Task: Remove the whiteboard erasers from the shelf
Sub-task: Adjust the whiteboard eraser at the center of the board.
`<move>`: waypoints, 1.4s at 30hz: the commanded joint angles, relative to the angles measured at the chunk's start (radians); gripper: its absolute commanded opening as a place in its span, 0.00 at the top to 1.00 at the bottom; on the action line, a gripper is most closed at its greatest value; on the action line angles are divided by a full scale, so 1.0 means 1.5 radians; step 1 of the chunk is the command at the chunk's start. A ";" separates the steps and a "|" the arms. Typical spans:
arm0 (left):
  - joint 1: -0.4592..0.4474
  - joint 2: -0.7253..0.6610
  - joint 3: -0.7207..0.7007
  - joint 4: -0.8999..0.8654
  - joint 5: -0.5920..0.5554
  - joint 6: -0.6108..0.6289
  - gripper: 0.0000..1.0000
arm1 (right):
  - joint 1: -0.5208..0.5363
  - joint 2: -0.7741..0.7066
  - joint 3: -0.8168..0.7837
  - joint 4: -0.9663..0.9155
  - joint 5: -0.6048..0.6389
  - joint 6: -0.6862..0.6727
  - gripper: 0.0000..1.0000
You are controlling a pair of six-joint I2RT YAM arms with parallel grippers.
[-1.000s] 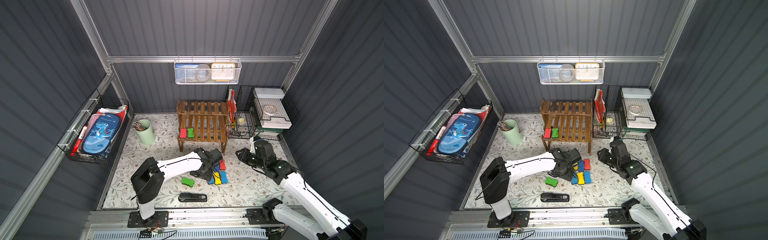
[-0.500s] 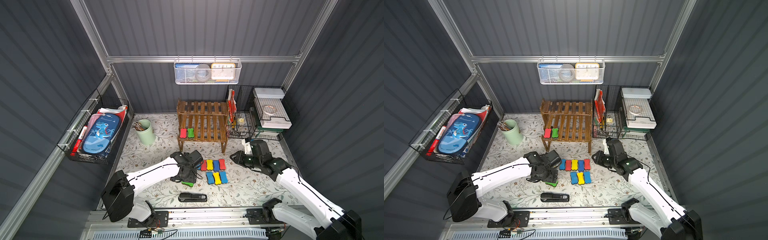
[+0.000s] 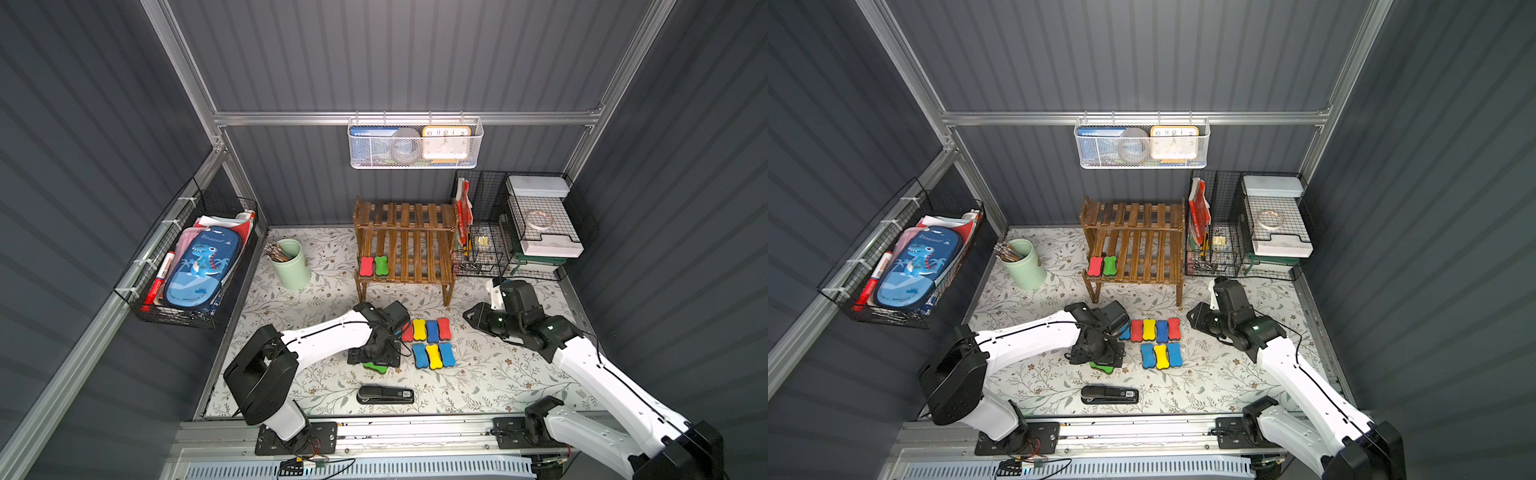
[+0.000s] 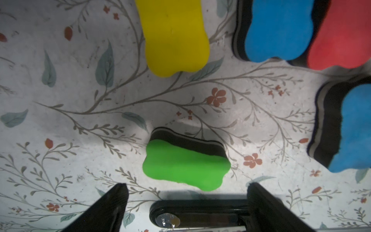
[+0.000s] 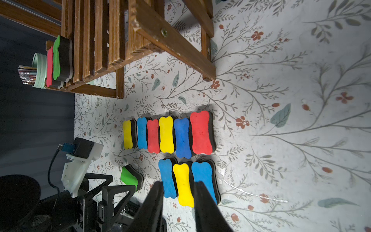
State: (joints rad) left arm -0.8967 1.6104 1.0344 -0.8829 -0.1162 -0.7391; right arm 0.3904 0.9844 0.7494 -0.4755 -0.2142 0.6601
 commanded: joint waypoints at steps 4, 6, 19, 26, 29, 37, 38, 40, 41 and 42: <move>0.004 0.031 0.012 -0.020 -0.014 0.040 0.02 | -0.002 -0.007 0.001 -0.006 0.022 -0.005 0.69; 0.004 0.042 0.015 -0.020 -0.023 0.053 0.02 | -0.002 -0.007 0.001 -0.005 0.023 -0.006 0.68; 0.004 0.084 -0.006 0.029 -0.042 0.114 0.12 | -0.005 -0.008 0.001 -0.009 0.038 -0.008 0.68; -0.001 0.065 0.000 0.021 -0.033 0.154 0.25 | -0.008 -0.007 0.001 -0.008 0.043 -0.005 0.68; -0.021 0.054 0.020 0.007 -0.039 0.173 0.25 | -0.008 -0.008 0.000 -0.004 0.042 -0.002 0.68; -0.057 0.012 0.053 -0.019 -0.055 0.258 0.24 | -0.009 -0.009 -0.006 0.006 0.040 0.002 0.68; -0.058 0.005 0.056 -0.017 -0.054 0.273 0.23 | -0.009 -0.010 -0.006 0.009 0.040 0.004 0.68; -0.057 -0.006 0.061 -0.010 -0.043 0.307 0.23 | -0.009 -0.011 -0.007 0.010 0.040 0.006 0.68; -0.057 -0.008 0.064 -0.006 -0.031 0.323 0.22 | -0.009 -0.011 -0.008 0.010 0.039 0.007 0.68; -0.058 -0.011 0.065 0.005 -0.012 0.348 0.21 | -0.009 -0.011 -0.008 0.010 0.039 0.007 0.68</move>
State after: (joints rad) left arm -0.9787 1.6238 1.1084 -0.8688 -0.1764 -0.3351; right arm 0.3813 0.9817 0.7494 -0.4706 -0.1631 0.6647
